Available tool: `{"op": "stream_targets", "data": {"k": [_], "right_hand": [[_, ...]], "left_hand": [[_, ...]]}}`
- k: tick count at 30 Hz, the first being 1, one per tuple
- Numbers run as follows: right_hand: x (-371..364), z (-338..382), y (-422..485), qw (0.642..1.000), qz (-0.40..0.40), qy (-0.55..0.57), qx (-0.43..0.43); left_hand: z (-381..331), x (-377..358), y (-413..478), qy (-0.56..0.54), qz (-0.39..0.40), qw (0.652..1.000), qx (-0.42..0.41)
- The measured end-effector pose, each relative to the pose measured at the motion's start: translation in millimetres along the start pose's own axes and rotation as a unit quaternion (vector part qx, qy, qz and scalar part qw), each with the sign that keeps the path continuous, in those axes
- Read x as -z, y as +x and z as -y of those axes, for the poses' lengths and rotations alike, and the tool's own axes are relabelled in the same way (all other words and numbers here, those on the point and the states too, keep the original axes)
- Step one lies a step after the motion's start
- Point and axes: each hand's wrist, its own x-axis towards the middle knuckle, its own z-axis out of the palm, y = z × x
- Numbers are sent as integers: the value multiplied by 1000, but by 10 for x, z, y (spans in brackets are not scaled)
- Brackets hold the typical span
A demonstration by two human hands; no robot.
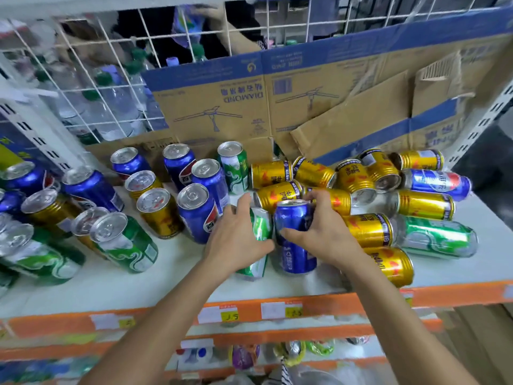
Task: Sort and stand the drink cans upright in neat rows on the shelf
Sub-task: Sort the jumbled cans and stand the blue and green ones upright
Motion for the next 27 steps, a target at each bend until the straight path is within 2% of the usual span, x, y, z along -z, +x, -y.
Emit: {"op": "stream_targets", "data": {"k": [2, 6, 14, 17, 23, 25, 27], "right_hand": [[11, -10, 27, 999, -4, 6, 35], [30, -7, 28, 992, -2, -73, 101], [161, -13, 13, 980, 42, -120, 151], [215, -14, 8, 977, 60, -134, 154], [383, 48, 75, 968, 147, -133, 156], [481, 43, 158, 974, 121, -117, 151], [590, -19, 294, 975, 64, -157, 145]], "left_hand": [[-60, 57, -19, 16, -37, 999, -11], [-100, 110, -32, 46, -98, 994, -34], [-72, 141, 40, 104, -146, 981, -79], [-34, 189, 93, 147, -149, 975, -76], [-143, 230, 132, 247, -112, 960, -63], [-210, 283, 147, 234, -99, 965, -71], [-283, 358, 199, 219, -95, 967, -89]]}}
